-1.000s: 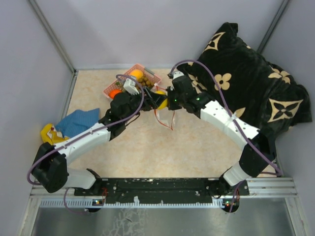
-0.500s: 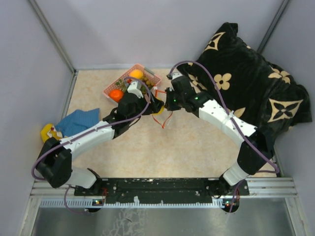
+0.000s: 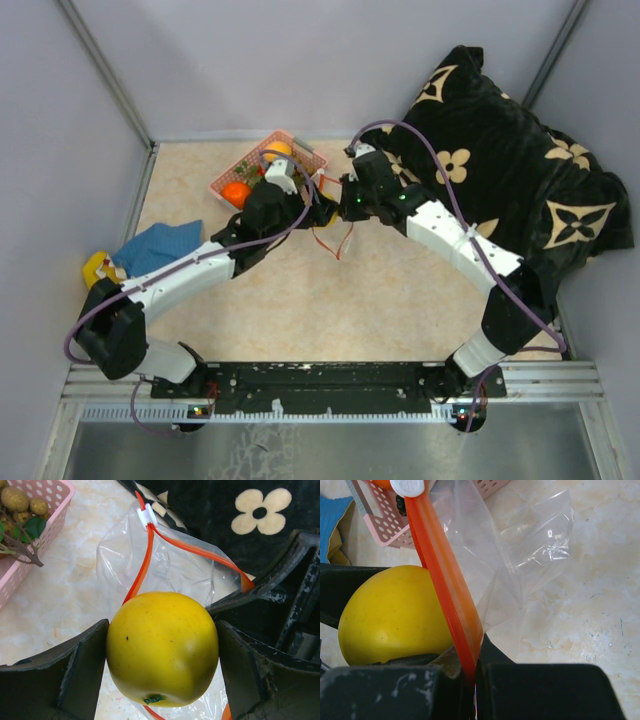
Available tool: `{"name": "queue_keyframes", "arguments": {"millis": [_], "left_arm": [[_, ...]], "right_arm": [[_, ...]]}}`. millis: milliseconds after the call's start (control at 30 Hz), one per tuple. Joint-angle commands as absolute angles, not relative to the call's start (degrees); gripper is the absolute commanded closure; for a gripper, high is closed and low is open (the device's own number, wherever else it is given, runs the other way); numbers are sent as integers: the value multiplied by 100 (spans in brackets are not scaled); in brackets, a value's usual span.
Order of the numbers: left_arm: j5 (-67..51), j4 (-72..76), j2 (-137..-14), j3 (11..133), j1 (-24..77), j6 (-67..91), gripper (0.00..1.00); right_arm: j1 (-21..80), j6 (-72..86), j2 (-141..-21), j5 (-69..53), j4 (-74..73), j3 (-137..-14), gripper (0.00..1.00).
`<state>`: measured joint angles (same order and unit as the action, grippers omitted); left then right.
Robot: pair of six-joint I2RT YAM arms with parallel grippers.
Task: Place the food in the zip-top bag and seal the zipper
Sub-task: Place the fake fruit in the zipper food storage bag.
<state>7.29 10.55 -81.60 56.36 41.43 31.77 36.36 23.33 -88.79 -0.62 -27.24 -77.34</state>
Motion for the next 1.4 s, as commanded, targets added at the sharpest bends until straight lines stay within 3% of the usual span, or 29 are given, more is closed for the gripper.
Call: {"name": "queue_keyframes", "arguments": {"millis": [0, 500, 833, 1033, 1367], "left_arm": [[462, 1266, -8203, 5809, 4342, 2879, 23], [2342, -960, -9095, 6860, 4676, 2581, 24], [1461, 32, -8577, 6577, 4667, 2899, 14], [1452, 922, -8229, 6084, 4658, 2880, 13], [1604, 1114, -8427, 5847, 4658, 2664, 12]], "right_arm": [[3554, 2574, -8893, -604, -2131, -7856, 100], [3469, 2396, -8867, -555, -2428, -7993, 100], [3470, 2619, -8817, -694, -2199, -7747, 100], [3463, 2750, -8859, -1064, -2081, -7649, 100], [3410, 2949, -8812, -1505, -1980, -7559, 100]]}}
